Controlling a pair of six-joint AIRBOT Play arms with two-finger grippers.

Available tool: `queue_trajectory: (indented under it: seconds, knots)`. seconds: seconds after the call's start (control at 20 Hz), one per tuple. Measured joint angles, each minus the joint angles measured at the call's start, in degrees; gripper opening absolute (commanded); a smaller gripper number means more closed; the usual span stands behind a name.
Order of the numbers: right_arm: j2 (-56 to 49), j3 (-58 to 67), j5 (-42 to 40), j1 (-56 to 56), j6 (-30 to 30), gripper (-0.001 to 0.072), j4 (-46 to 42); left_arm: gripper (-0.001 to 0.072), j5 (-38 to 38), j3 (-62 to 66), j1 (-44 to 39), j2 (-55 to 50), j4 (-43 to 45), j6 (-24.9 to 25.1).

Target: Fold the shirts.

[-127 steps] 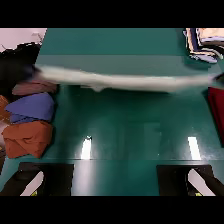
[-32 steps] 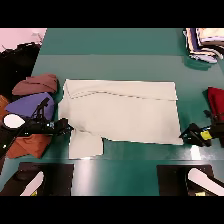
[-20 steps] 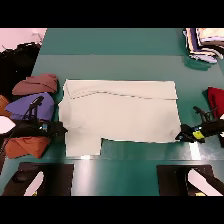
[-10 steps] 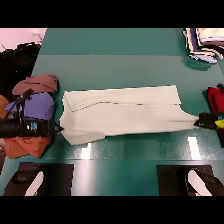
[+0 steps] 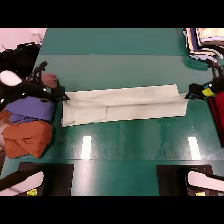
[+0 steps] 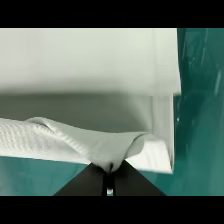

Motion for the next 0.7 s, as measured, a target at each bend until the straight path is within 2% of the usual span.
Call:
queue_trajectory:
  seconds: [0.05,0.1,0.15,0.2,0.35,0.4,0.45,0.5,0.6,0.7]
  knots:
    - [-3.1,2.3,-0.5,0.0,0.2,0.0273,1.3,0.0024,0.7,2.4,0.0,-3.3,0.0,0.5]
    - [-6.0,4.5,-1.0,0.0,0.2,0.039,2.6,0.0055,1.3,4.4,0.0,-6.1,0.1,0.9]
    - [-8.5,6.5,-1.4,0.0,0.2,0.0391,4.5,0.0283,1.8,6.0,0.0,-8.1,0.2,1.2]
    - [-10.9,8.4,-1.6,-0.3,0.0,0.0391,7.0,0.0458,2.2,7.3,0.1,-9.6,0.2,1.3]
    - [-15.2,12.3,-1.3,-2.1,-2.0,0.039,12.2,0.0455,1.6,10.5,0.1,-12.0,-0.2,1.3]
    - [-15.9,13.0,-0.4,-3.1,-2.7,0.0391,13.6,0.0357,0.7,11.5,0.1,-12.4,-0.5,1.3]
    - [-16.5,13.3,0.5,-4.3,-3.3,0.039,14.4,0.0162,-0.2,12.2,0.0,-12.7,-0.7,1.2]
    - [-16.9,13.2,1.2,-5.7,-3.8,0.0394,14.7,0.0046,-1.4,12.7,-0.1,-12.9,-1.0,1.2]
    - [-17.4,11.9,2.5,-8.5,-4.5,0.054,15.8,0.0022,-2.0,13.3,-0.7,-13.2,-1.8,1.2]
    - [-17.7,9.5,2.8,-11.1,-5.2,0.0537,16.2,0.0022,-2.3,13.6,-2.3,-13.3,-2.4,1.2]
